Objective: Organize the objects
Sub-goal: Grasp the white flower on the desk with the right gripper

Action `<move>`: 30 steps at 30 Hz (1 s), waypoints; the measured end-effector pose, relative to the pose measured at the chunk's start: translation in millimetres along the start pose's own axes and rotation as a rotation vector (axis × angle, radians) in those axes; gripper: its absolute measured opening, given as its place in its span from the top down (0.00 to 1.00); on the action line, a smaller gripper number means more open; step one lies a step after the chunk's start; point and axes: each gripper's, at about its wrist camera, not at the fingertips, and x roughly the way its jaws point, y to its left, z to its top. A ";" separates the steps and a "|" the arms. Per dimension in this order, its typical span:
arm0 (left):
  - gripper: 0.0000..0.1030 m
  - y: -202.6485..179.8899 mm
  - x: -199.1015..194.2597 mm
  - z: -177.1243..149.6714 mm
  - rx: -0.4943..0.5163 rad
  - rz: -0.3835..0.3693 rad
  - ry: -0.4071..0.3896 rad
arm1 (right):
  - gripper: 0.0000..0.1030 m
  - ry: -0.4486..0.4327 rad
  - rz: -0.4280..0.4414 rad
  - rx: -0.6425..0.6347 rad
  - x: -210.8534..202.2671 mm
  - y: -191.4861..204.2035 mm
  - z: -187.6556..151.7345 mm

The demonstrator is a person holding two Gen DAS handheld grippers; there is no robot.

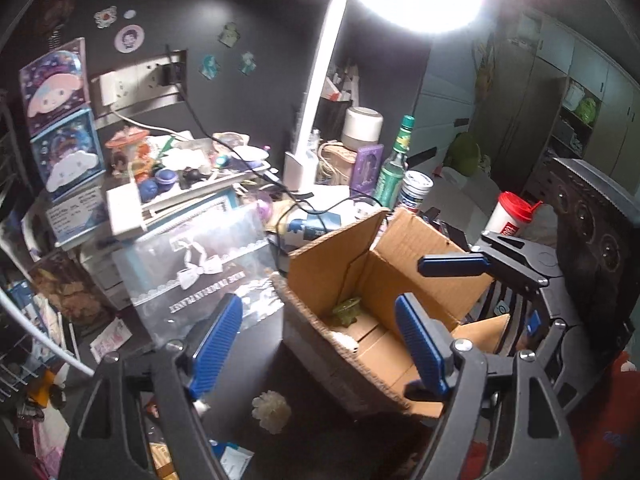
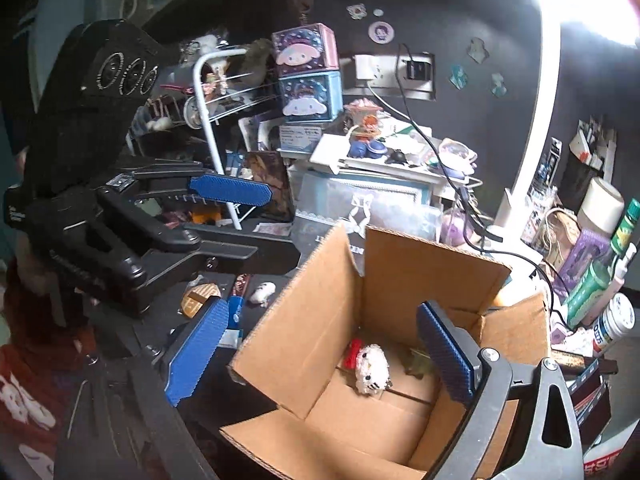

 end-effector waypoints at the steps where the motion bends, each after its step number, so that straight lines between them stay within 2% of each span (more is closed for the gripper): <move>1: 0.21 7.0 -7.0 -4.7 -0.007 0.030 -0.014 | 0.06 -0.006 0.001 -0.022 0.3 9.1 2.0; 7: 0.20 54.7 -48.4 -49.0 -0.096 0.184 -0.086 | 0.04 -0.041 0.079 -0.200 17.2 80.3 5.2; 10: 0.20 75.9 -56.1 -79.5 -0.148 0.262 -0.090 | 0.03 -0.032 0.070 -0.255 36.5 112.7 -5.0; 12: 0.20 89.7 -56.3 -102.0 -0.190 0.308 -0.081 | 0.04 -0.026 0.118 -0.276 51.1 129.6 -15.3; 15: 0.20 107.8 -54.5 -134.6 -0.243 0.340 -0.060 | 0.04 0.027 0.216 -0.281 76.4 147.9 -30.2; 18: 0.20 119.9 -52.6 -161.7 -0.286 0.335 -0.042 | 0.05 0.095 0.249 -0.264 105.0 157.0 -48.0; 20: 0.20 123.4 -51.2 -177.7 -0.308 0.324 -0.031 | 0.05 0.126 0.220 -0.242 122.0 153.1 -57.5; 25: 0.20 127.0 -39.9 -199.6 -0.346 0.284 -0.011 | 0.07 0.137 -0.001 -0.133 149.4 124.4 -75.2; 27: 0.20 126.8 -35.8 -202.1 -0.353 0.258 -0.010 | 0.21 0.133 -0.085 -0.110 156.5 116.8 -82.6; 30: 0.20 124.9 -29.8 -203.2 -0.350 0.241 -0.004 | 0.33 0.127 -0.183 -0.095 165.1 108.4 -88.4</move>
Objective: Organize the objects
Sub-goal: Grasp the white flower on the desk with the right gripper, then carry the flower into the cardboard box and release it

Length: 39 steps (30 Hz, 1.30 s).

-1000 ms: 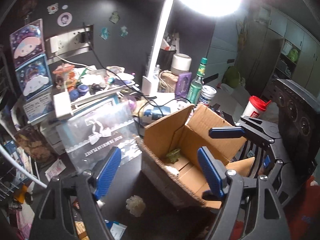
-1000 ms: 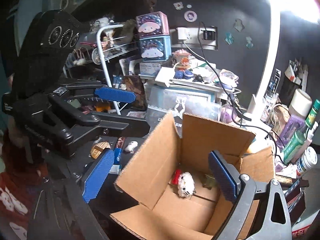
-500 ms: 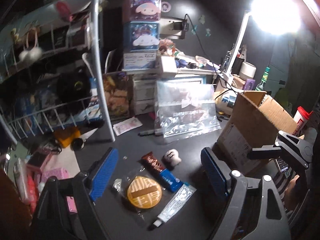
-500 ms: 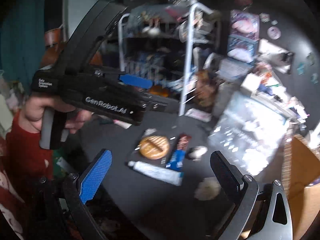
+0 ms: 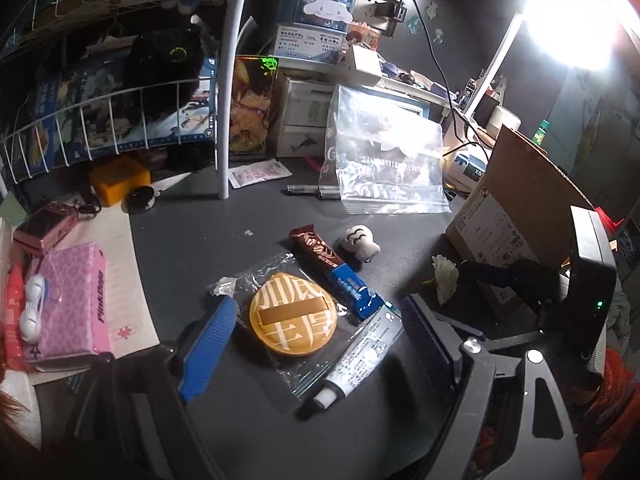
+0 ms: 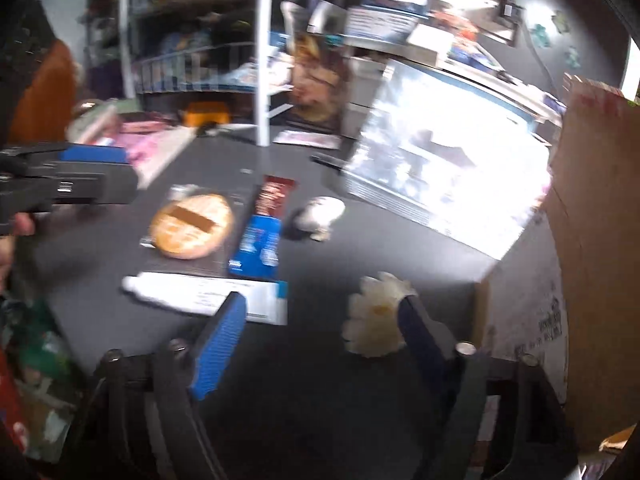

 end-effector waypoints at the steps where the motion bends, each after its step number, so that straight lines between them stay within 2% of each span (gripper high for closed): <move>1: 0.20 -0.7 1.0 -0.6 0.003 -0.004 0.001 | 0.35 -0.006 -0.037 0.004 1.1 -2.8 -1.2; 3: 0.20 -1.8 2.2 -0.1 0.008 -0.014 0.003 | 0.37 -0.012 -0.088 0.007 3.7 -7.3 -2.9; 7: 0.20 -1.4 2.9 1.8 0.010 -0.022 0.000 | 0.46 0.016 -0.110 0.024 11.5 -11.6 -4.6; 10: 0.20 -2.2 3.0 2.9 0.012 -0.024 -0.001 | 0.61 0.050 -0.092 0.057 17.1 -16.6 -8.6; 11: 0.20 -3.0 3.3 3.2 0.014 -0.024 -0.001 | 0.73 0.056 -0.084 0.062 18.7 -18.2 -10.0; 12: 0.20 -3.1 3.5 3.8 0.015 -0.024 -0.001 | 0.77 0.051 -0.074 0.065 18.1 -18.6 -10.9; 17: 0.20 -7.5 4.7 5.9 0.024 -0.030 -0.001 | 0.87 0.021 -0.019 0.070 12.0 -18.1 -10.7; 21: 0.20 -13.5 5.8 8.0 0.031 -0.066 0.006 | 0.89 -0.034 0.056 0.027 -5.4 -8.1 -5.9; 27: 0.21 -35.2 -7.3 20.8 0.066 -0.201 -0.015 | 0.89 -0.102 0.199 -0.047 -44.3 8.8 15.7; 32: 0.38 -54.4 -31.0 43.0 0.103 -0.248 -0.058 | 0.89 -0.176 0.231 -0.117 -83.7 15.6 42.4; 39: 0.64 -86.8 -53.1 82.9 0.148 -0.331 -0.088 | 0.89 -0.227 0.215 -0.121 -122.5 -11.8 65.2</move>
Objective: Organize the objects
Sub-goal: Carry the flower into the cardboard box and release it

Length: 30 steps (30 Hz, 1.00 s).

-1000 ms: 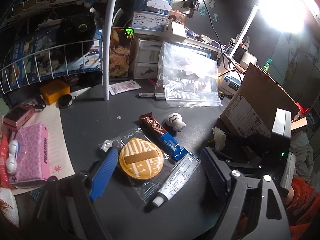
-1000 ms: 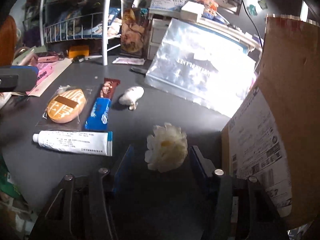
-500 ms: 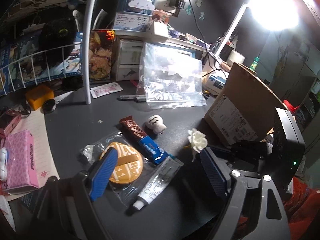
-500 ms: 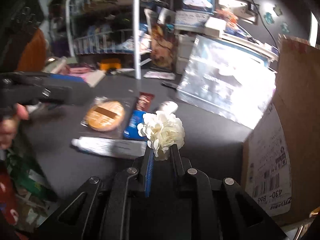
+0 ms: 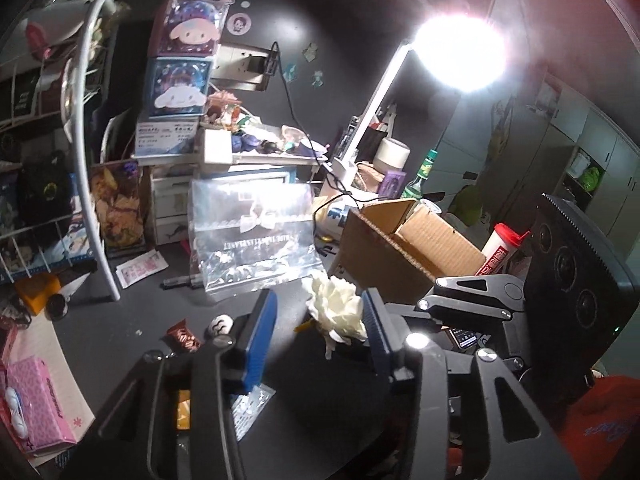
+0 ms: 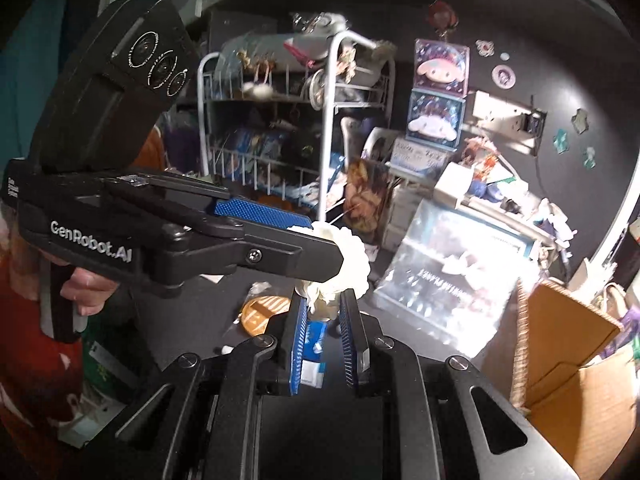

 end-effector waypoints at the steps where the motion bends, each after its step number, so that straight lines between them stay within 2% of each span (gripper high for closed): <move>1: 0.66 -5.1 2.8 6.3 0.009 -0.012 0.001 | 0.89 -0.003 -0.014 0.001 -5.1 -6.1 1.5; 10: 0.79 -63.1 63.4 59.9 0.101 -0.117 0.070 | 0.89 -0.003 -0.095 0.092 -47.0 -76.3 -2.3; 15: 0.80 -97.3 101.6 77.2 0.147 -0.151 0.125 | 0.89 0.019 -0.129 0.170 -66.5 -117.7 -14.7; 23: 0.81 -121.2 149.4 82.8 0.179 -0.140 0.208 | 0.89 0.091 -0.151 0.233 -66.5 -153.8 -32.0; 24: 0.77 -121.9 152.6 82.9 0.179 -0.128 0.213 | 0.87 0.106 -0.155 0.238 -64.2 -156.2 -33.4; 25: 0.59 -121.3 154.2 82.9 0.178 -0.108 0.216 | 0.85 0.112 -0.166 0.243 -63.2 -157.8 -35.0; 27: 0.38 -119.8 150.9 83.7 0.178 -0.070 0.192 | 0.64 0.122 -0.188 0.242 -62.5 -160.2 -38.2; 30: 0.34 -118.0 141.2 85.2 0.176 -0.094 0.179 | 0.63 0.130 -0.201 0.240 -64.5 -162.2 -43.0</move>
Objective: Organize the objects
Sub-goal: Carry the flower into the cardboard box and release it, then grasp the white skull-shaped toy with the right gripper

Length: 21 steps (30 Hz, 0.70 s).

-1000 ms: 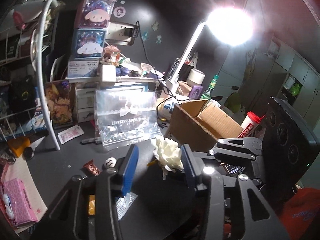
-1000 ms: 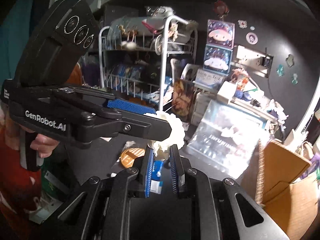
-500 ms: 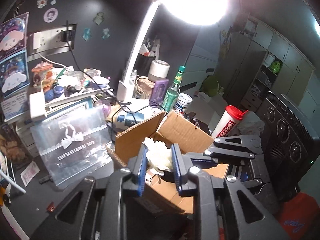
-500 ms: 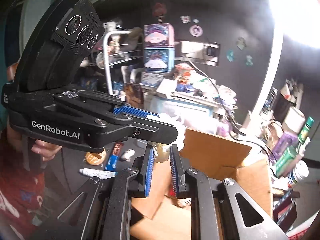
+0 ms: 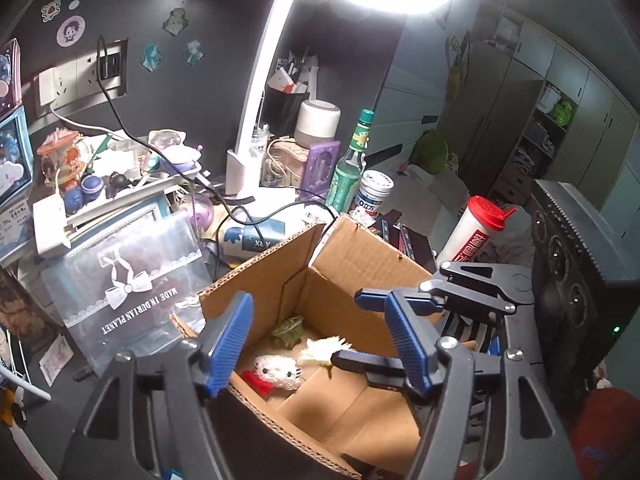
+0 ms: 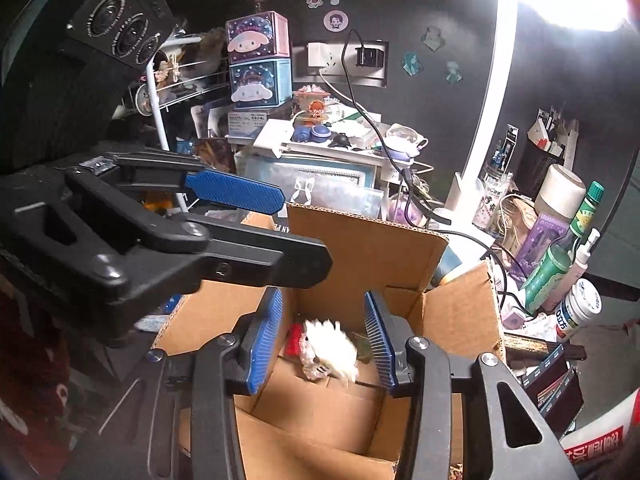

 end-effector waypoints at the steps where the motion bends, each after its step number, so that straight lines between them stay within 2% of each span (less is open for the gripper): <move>1: 0.27 -0.3 -3.2 -0.2 0.005 0.013 -0.005 | 0.63 0.001 0.001 0.002 -0.4 -0.9 -0.5; 5: 0.24 3.2 -16.9 -3.3 0.018 0.058 -0.019 | 0.63 0.002 0.003 0.003 -1.2 -1.4 0.2; 7: 0.17 8.4 -27.8 -7.8 0.010 0.071 -0.038 | 0.63 -0.003 0.013 -0.004 -1.8 3.3 1.4; 10: 0.17 21.0 -51.4 -18.7 -0.001 0.122 -0.073 | 0.62 -0.023 0.074 -0.023 -3.4 18.6 4.4; 15: 0.12 57.5 -97.9 -46.8 -0.061 0.245 -0.124 | 0.62 -0.064 0.181 -0.119 -5.5 71.7 10.2; 21: 0.12 105.5 -134.5 -104.2 -0.161 0.405 -0.130 | 0.62 -0.028 0.330 -0.215 22.0 143.9 10.4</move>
